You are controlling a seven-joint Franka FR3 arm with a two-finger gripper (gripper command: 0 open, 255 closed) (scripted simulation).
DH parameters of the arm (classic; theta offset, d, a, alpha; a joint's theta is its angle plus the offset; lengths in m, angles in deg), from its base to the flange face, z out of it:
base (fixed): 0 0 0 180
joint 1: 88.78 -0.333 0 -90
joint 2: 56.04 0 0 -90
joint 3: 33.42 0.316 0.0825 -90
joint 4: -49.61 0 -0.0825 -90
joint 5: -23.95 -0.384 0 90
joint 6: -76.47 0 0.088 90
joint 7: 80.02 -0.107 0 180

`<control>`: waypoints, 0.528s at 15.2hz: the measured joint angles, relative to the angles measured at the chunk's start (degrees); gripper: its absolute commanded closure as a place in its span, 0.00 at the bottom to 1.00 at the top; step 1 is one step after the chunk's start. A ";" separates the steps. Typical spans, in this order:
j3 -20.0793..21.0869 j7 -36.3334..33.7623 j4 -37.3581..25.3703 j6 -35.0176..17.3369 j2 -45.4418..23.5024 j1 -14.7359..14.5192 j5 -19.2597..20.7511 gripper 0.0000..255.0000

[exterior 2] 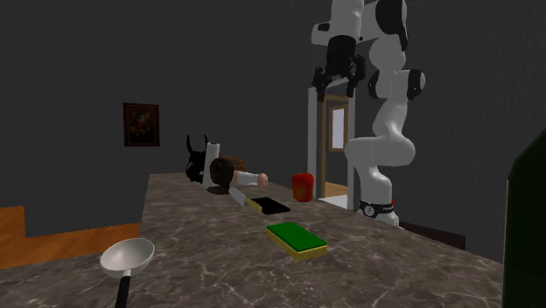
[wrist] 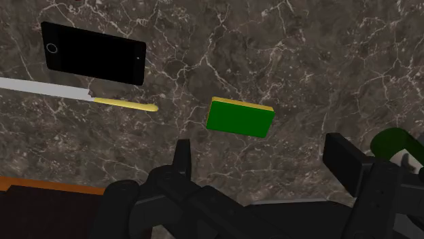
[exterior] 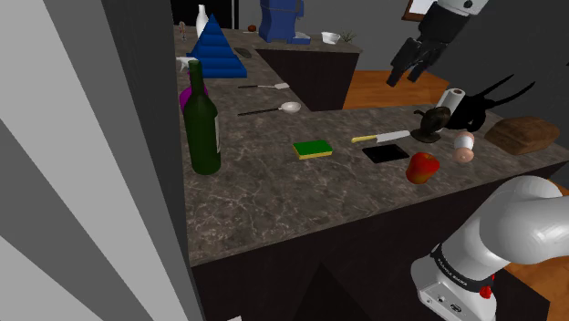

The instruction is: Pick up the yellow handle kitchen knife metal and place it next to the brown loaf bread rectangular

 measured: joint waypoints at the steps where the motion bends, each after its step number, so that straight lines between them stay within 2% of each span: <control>1: 0.00 0.00 0.00 0.00 0.00 0.00 0.00 0.00; 3: -1.98 3.65 1.76 -0.85 0.51 -0.49 0.90 0.00; 8: -9.16 17.74 8.40 -4.51 2.02 -2.32 4.64 0.00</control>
